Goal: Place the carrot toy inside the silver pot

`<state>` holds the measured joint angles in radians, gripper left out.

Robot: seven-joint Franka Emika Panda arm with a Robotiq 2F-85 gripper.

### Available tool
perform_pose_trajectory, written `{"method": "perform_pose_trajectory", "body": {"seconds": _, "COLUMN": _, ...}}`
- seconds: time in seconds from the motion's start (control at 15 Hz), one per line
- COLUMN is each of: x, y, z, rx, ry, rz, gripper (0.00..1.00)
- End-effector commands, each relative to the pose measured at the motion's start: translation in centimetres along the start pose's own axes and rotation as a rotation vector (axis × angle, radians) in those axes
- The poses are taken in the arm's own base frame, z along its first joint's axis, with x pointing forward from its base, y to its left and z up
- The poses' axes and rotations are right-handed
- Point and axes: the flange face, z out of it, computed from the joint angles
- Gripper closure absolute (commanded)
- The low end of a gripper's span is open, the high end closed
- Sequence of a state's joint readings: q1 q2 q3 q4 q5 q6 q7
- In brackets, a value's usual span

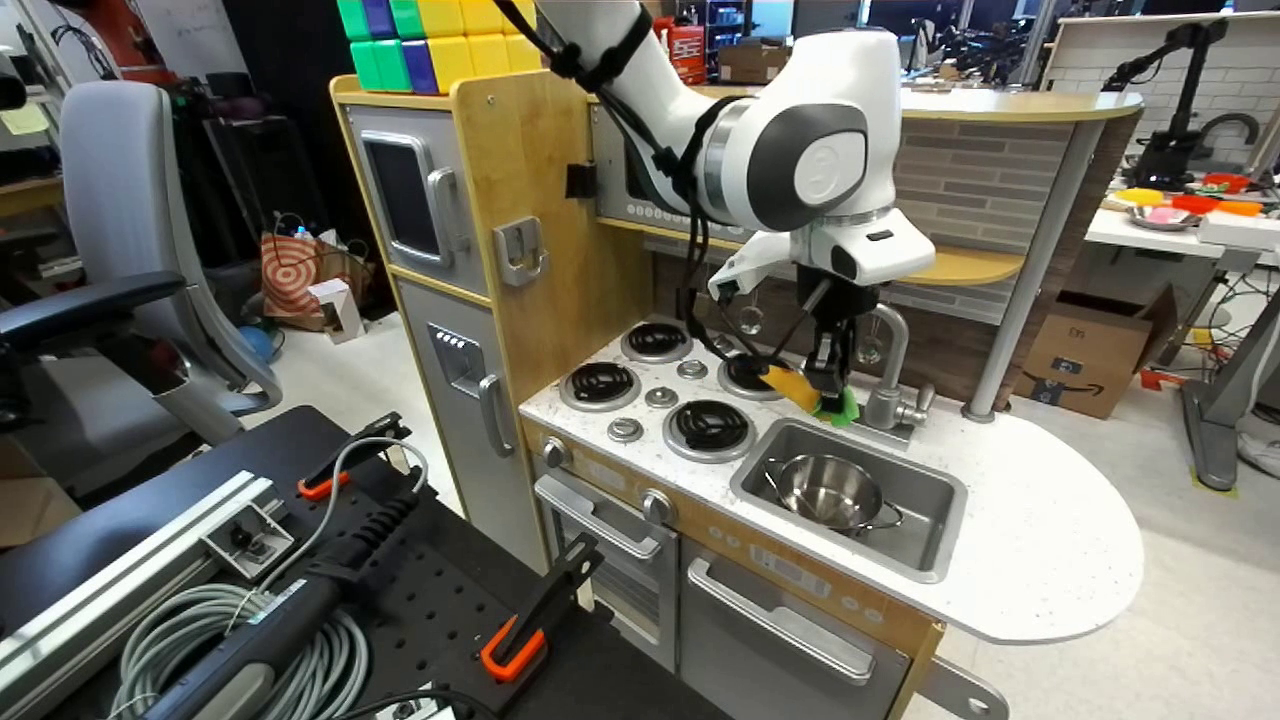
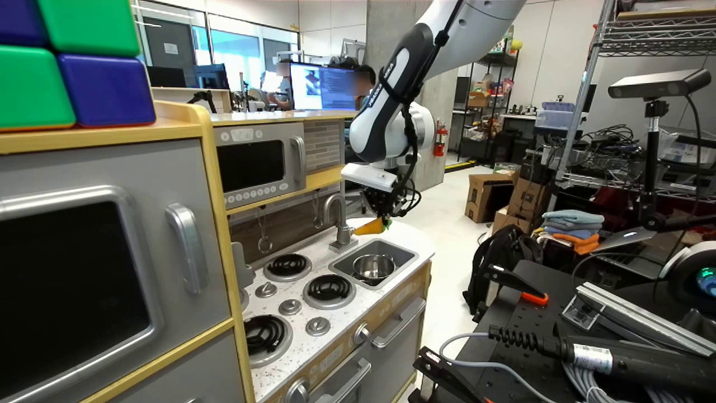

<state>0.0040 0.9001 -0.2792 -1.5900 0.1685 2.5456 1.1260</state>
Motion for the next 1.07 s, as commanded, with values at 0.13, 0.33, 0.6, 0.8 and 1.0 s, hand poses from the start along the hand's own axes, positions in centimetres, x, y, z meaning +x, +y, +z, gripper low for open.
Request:
{"method": "perform_pose_trajectory", "body": {"seconds": 0.13, "x": 3.1, "y": -1.2, "z": 2.0, "rx": -0.083, "ry": -0.118, "rz": 0.255, "gripper": 0.97}}
{"method": "perform_pose_trajectory", "body": {"seconds": 0.33, "x": 4.5, "y": -1.5, "z": 2.7, "rx": -0.138, "ry": -0.188, "rz": 0.373, "gripper": 0.97}}
{"method": "perform_pose_trajectory", "body": {"seconds": 0.6, "x": 5.9, "y": -2.5, "z": 3.0, "rx": -0.155, "ry": -0.271, "rz": 0.532, "gripper": 0.97}}
{"method": "perform_pose_trajectory", "body": {"seconds": 0.8, "x": 6.1, "y": -3.4, "z": 2.9, "rx": -0.132, "ry": -0.296, "rz": 0.592, "gripper": 0.58}}
{"method": "perform_pose_trajectory", "body": {"seconds": 1.0, "x": 5.7, "y": -3.0, "z": 2.8, "rx": -0.129, "ry": -0.259, "rz": 0.566, "gripper": 0.59}}
